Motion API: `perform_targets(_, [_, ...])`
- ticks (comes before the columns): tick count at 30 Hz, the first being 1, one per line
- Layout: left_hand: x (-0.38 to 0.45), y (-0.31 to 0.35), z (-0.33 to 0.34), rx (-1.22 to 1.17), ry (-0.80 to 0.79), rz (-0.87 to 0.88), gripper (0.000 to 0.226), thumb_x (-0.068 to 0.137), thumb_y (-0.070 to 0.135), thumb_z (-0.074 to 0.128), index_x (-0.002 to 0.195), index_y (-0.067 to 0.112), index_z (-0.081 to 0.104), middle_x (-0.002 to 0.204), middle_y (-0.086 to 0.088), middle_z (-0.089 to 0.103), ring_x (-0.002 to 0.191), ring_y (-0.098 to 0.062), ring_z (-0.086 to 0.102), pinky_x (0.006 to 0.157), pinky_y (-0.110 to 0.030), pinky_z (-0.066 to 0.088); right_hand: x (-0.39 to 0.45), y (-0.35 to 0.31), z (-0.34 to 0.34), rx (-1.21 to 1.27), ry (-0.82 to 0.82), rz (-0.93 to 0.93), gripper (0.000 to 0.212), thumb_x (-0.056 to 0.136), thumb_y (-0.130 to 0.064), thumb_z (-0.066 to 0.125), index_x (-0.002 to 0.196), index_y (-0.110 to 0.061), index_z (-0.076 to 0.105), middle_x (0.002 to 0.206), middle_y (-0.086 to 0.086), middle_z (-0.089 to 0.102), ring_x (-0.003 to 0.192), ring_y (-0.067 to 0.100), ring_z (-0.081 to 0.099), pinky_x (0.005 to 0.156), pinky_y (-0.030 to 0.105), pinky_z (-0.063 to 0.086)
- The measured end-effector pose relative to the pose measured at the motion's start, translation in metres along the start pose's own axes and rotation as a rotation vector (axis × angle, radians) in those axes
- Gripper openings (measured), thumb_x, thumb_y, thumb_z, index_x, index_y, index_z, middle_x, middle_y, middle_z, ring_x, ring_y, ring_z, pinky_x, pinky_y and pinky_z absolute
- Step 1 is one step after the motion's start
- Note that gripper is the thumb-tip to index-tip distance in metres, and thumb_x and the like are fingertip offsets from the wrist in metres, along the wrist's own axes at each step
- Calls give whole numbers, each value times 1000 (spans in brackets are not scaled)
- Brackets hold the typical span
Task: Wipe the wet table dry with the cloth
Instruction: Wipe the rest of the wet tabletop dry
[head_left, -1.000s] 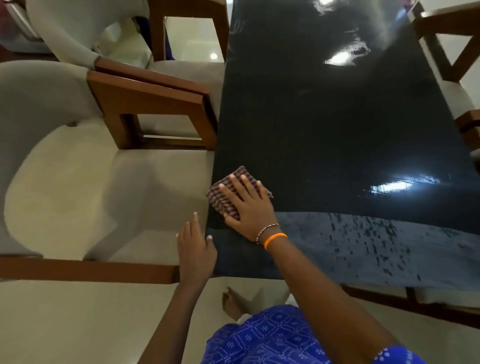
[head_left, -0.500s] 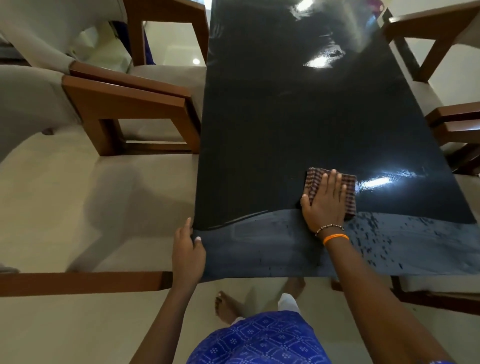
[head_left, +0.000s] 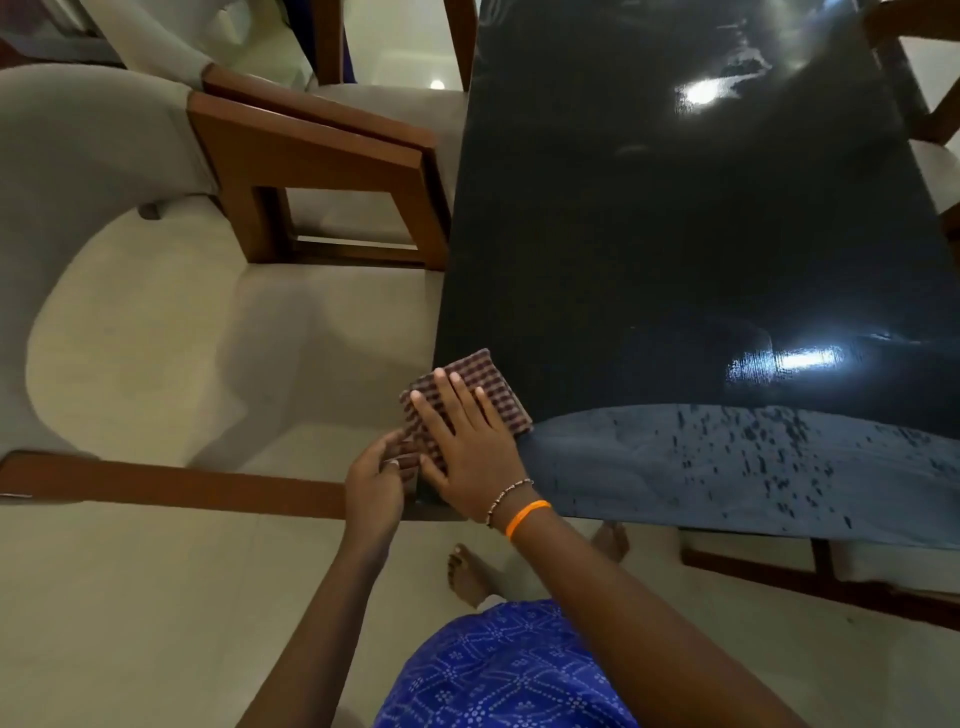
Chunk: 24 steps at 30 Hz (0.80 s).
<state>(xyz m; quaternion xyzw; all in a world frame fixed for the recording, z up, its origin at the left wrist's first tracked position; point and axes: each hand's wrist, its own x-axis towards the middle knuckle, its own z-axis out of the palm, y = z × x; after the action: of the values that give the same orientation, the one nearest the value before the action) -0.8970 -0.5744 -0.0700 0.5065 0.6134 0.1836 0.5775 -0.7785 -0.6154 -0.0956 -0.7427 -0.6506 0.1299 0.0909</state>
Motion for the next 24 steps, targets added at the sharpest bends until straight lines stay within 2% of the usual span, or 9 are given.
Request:
perform_targets(2, [-5,1,4,-2,2,23,37,92,-1,36,109,19,62,106,-3,67,95,-12,64,75,-22,54,-10,22,-6,-40,-17,-62,67,88,-42,41,149,-26,20,159,5,14,147,23,11,118,43,4])
perform_targets(4, [-9,2,5,-6,5,41,38,91,-4,36,109,16,62,104,-2,66,92,-5,63,72,-14,53,-23,51,-14,-55,-12,-33,69,85,-42,41,149,-28,20,159,2,15,147,22,12,118,45,8])
perform_targets(8, [-14,-1,4,17,7,43,39,92,-7,33,117,7,59,113,-8,63,103,-16,60,91,-31,51,-54,119,-38,-74,64,252,73,78,-45,34,148,-28,23,158,3,19,146,25,18,116,47,16])
perform_targets(13, [-17,-4,5,-19,22,45,35,92,-10,33,115,-2,58,113,-18,62,103,-23,60,92,-32,48,-90,176,-55,-78,162,626,72,80,-48,27,149,-26,22,159,6,15,146,29,15,117,48,12])
perform_targets(19, [-12,-5,-2,-61,-34,-21,37,92,-9,33,117,1,58,112,-13,62,103,-20,60,91,-30,48,-81,140,-40,-21,190,841,72,82,-44,28,150,-22,16,160,8,8,147,31,7,118,51,6])
perform_targets(22, [-12,-6,-7,-97,-68,-43,37,92,-9,33,119,1,56,111,-11,62,101,-18,60,88,-25,48,-72,104,-28,-16,171,804,71,86,-42,32,151,-21,14,160,9,7,147,32,5,117,53,6])
perform_targets(24, [-14,-9,-11,-120,-88,-59,35,93,-7,36,119,5,56,106,-5,62,94,-10,61,80,-17,49,-67,72,-17,-30,154,718,69,90,-40,39,151,-21,13,160,10,7,147,33,5,116,54,7])
